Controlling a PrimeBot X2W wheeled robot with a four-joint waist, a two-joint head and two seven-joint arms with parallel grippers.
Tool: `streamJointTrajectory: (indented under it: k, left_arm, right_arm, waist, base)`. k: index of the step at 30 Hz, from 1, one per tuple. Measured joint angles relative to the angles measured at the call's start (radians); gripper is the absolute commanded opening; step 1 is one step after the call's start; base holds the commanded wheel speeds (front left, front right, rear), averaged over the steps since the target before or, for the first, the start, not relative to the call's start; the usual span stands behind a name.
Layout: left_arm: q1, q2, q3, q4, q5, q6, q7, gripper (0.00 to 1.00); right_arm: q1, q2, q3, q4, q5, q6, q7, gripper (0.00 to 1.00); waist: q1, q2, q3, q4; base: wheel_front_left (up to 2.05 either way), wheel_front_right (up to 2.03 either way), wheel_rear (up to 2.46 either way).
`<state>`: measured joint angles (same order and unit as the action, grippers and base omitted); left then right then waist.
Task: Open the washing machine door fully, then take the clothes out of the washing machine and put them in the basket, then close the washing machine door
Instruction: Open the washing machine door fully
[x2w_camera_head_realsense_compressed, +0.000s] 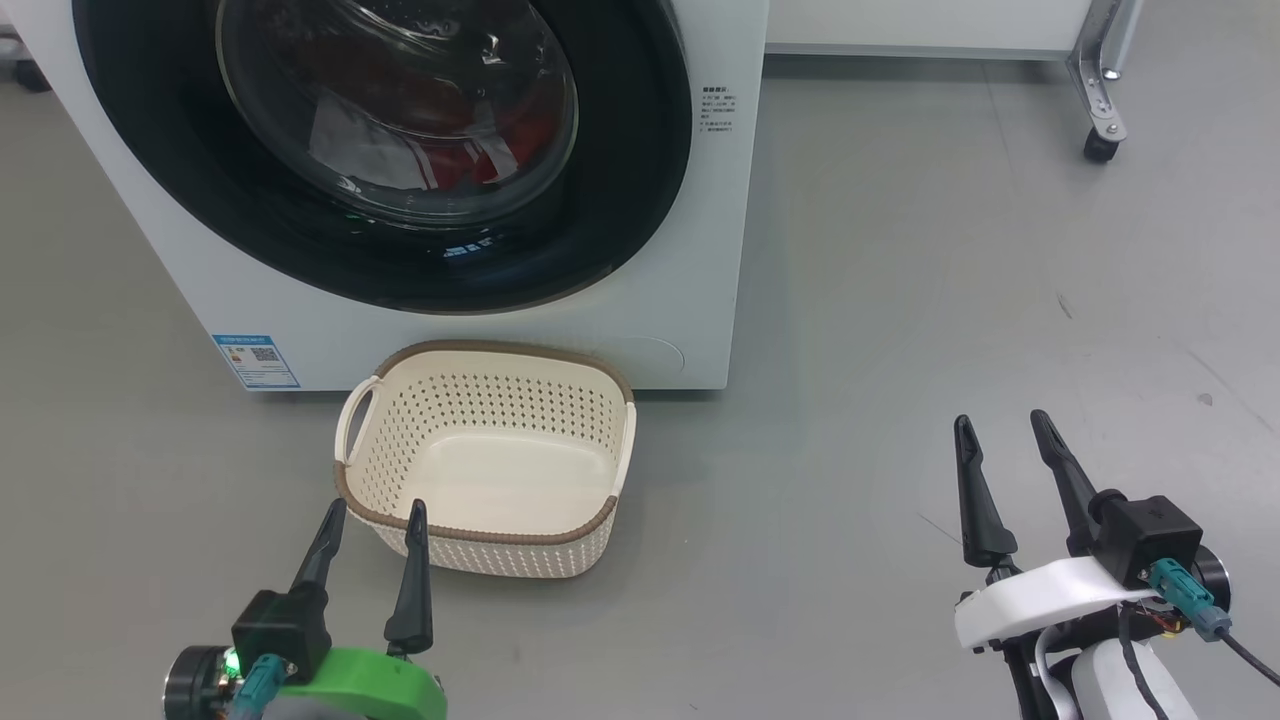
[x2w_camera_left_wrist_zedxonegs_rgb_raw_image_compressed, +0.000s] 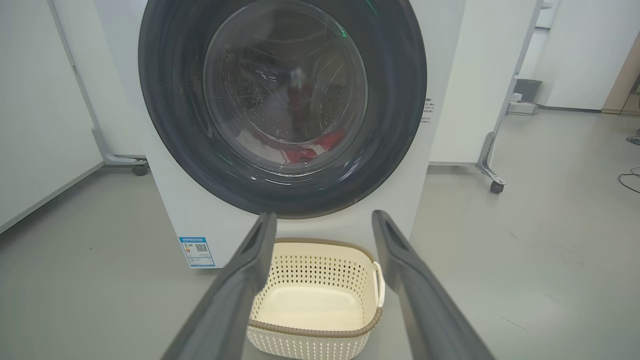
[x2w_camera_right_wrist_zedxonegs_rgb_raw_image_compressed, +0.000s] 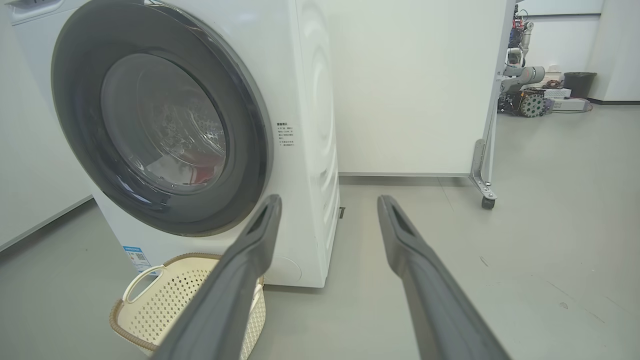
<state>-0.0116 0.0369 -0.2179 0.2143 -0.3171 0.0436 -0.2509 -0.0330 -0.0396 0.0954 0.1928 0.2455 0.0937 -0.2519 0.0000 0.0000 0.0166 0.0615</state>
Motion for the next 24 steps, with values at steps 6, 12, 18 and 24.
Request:
streamJointTrajectory:
  k: [6,12,18,24]
  left_arm:
    - [0.000,0.000,0.000,0.004,-0.001,0.001,0.000,1.00]
    - [0.000,0.000,-0.003,0.004,-0.008,0.004,0.000,1.00]
    - [-0.006,0.000,-0.007,0.005,-0.009,0.004,0.000,1.00]
    - [-0.009,0.000,-0.010,0.005,-0.017,0.004,0.000,1.00]
  right_arm:
    - [0.000,0.000,0.000,0.000,0.001,-0.001,0.000,1.00]
    - [0.000,0.000,0.000,0.001,0.007,-0.001,0.000,1.00]
    - [-0.001,0.000,-0.001,0.002,0.007,-0.006,0.000,1.00]
    - [-0.005,0.000,-0.001,0.004,0.007,-0.005,0.000,0.00]
  waist:
    - [0.0000,0.0000,0.003,-0.001]
    - [0.0000,0.0000,0.006,-0.001]
    - [0.0000,0.0000,0.015,0.004]
    - [0.0000,0.0000,0.021,0.008]
  base:
    - [0.00,0.00,0.00]
    - [0.00,0.00,0.00]
    - [0.00,0.00,0.00]
    - [0.00,0.00,0.00]
